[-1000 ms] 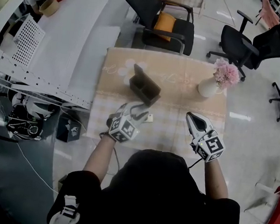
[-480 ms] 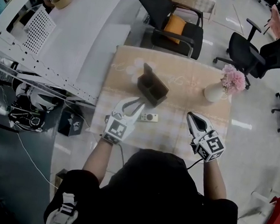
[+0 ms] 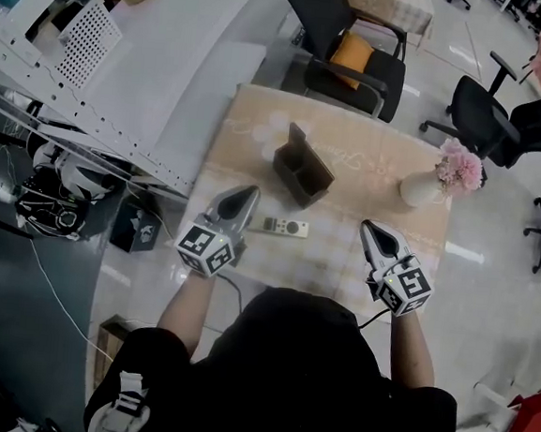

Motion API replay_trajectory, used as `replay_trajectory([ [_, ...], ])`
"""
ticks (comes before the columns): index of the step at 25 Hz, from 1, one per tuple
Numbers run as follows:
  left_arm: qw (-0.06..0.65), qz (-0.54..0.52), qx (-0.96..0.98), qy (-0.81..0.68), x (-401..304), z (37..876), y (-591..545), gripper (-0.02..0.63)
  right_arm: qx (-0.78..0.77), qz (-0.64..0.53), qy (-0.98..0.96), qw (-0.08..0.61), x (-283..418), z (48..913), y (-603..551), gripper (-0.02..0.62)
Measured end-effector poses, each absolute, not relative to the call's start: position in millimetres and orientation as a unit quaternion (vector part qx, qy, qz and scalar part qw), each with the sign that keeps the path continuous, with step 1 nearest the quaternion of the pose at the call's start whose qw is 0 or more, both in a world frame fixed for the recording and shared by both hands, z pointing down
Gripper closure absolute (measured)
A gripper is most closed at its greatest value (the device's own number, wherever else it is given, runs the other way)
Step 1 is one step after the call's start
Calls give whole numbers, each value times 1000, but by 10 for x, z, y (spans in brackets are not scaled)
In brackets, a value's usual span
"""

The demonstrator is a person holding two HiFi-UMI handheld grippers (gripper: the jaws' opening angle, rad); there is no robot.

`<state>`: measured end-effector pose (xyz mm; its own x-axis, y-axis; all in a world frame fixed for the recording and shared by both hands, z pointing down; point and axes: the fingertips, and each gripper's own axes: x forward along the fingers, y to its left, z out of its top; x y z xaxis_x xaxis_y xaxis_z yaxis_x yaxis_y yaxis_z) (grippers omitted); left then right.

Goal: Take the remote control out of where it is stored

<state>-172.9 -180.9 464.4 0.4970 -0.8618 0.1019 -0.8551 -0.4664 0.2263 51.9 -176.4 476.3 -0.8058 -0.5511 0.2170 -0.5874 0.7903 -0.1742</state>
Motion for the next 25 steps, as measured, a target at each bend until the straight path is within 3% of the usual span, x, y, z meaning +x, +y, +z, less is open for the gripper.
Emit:
replay_trajectory([
  [10,102,3,858,-503,-1647,4676,-1983,597,306,117,-942,80,594,4769,-1866,591],
  [25,90,48,859,-502,-1528,4858,-2571,452,321,134,-934,88,881,4877,-1980,591],
])
